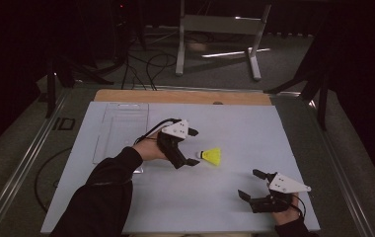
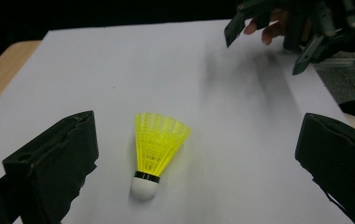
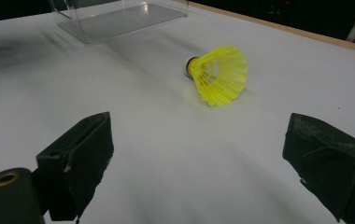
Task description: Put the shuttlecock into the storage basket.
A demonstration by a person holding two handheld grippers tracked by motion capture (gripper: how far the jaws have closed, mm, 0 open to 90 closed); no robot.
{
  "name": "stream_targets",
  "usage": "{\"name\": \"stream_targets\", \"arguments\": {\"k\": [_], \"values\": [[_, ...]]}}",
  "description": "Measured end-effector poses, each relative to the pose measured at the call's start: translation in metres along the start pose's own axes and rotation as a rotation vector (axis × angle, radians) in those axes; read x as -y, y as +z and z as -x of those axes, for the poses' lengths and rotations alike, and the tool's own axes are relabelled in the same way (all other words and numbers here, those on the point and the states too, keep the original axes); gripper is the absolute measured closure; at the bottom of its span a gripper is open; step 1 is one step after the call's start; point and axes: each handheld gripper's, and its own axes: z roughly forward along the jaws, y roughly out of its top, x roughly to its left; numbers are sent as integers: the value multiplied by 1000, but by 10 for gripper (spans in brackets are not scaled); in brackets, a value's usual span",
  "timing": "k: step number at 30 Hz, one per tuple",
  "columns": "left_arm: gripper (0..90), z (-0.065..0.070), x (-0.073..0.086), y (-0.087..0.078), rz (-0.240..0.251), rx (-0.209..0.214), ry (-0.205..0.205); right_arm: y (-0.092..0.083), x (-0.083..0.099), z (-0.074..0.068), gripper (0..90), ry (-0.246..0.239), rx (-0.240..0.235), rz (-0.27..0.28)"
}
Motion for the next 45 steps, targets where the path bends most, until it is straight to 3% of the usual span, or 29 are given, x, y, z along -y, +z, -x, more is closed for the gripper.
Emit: {"name": "stream_targets", "arguments": {"k": [11,14,20,24,31,41,45], "values": [[38,-14,12,27,-56,12,-17,1,0,-1,87,2,-11,-2],[73,-18,16,33,-69,18,-39,0,0,0,87,0,-12,-1],[130,-22,23,45,-145,1,-29,1,1,0,87,2,-13,-1],[191,-24,27,51,-199,14,-41,1,1,0,87,1,-16,-4],[260,-25,29,65,-292,-12,-31,2,1,0,87,2,-24,-10],[448,-32,29,78,-361,1,-12,2,2,0,87,5,-32,-11],[466,-33,31,83,-405,-11,9,2,2,0,87,4,-32,-11]]}}
